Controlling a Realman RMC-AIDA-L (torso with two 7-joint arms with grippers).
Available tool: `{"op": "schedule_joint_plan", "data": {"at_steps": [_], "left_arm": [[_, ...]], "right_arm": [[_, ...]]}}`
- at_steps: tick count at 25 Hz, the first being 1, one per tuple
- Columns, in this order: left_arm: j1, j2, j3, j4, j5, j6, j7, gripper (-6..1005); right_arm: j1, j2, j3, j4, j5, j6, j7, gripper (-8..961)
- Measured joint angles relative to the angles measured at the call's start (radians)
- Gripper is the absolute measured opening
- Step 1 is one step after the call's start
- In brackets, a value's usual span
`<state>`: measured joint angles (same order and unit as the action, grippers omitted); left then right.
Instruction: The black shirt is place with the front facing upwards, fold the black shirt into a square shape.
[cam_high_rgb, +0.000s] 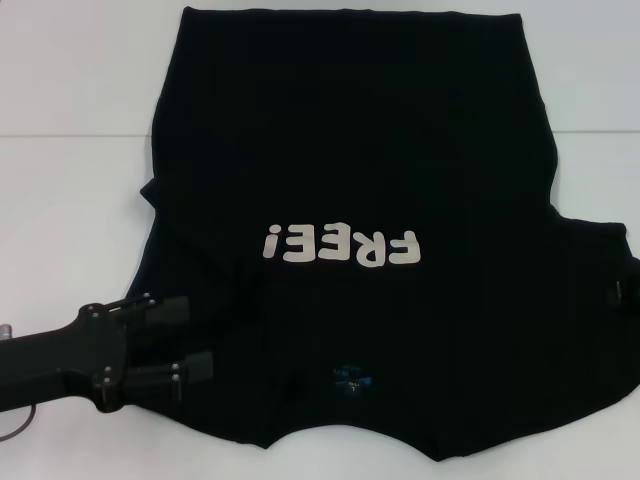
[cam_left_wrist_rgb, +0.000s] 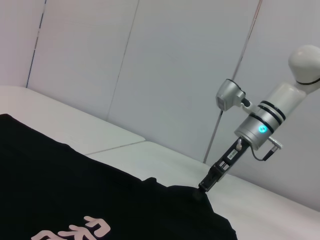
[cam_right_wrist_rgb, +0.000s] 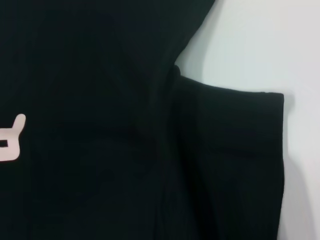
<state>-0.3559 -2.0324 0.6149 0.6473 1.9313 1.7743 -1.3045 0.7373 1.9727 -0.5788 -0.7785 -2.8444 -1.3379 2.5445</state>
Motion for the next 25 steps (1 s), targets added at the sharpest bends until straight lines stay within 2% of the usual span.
{"op": "schedule_joint_plan", "data": {"at_steps": [5, 16, 21, 25], "left_arm": [[0.0, 0.0, -0.002, 0.0, 0.0, -0.001, 0.01, 870], [-0.002, 0.0, -0.003, -0.002, 0.0, -0.006, 0.01, 869], [-0.001, 0.0, -0.004, -0.002, 0.0, -0.016, 0.01, 869], [0.0, 0.0, -0.004, -0.002, 0.0, -0.017, 0.01, 869]], "right_arm": [[0.006, -0.004, -0.021, 0.022, -0.003, 0.017, 0.009, 766], [0.007, -0.004, -0.033, 0.017, -0.004, 0.022, 0.012, 312], [0.006, -0.005, -0.031, 0.014, 0.001, 0.023, 0.01, 75], [0.001, -0.007, -0.02, -0.003, 0.008, 0.02, 0.004, 34]]}}
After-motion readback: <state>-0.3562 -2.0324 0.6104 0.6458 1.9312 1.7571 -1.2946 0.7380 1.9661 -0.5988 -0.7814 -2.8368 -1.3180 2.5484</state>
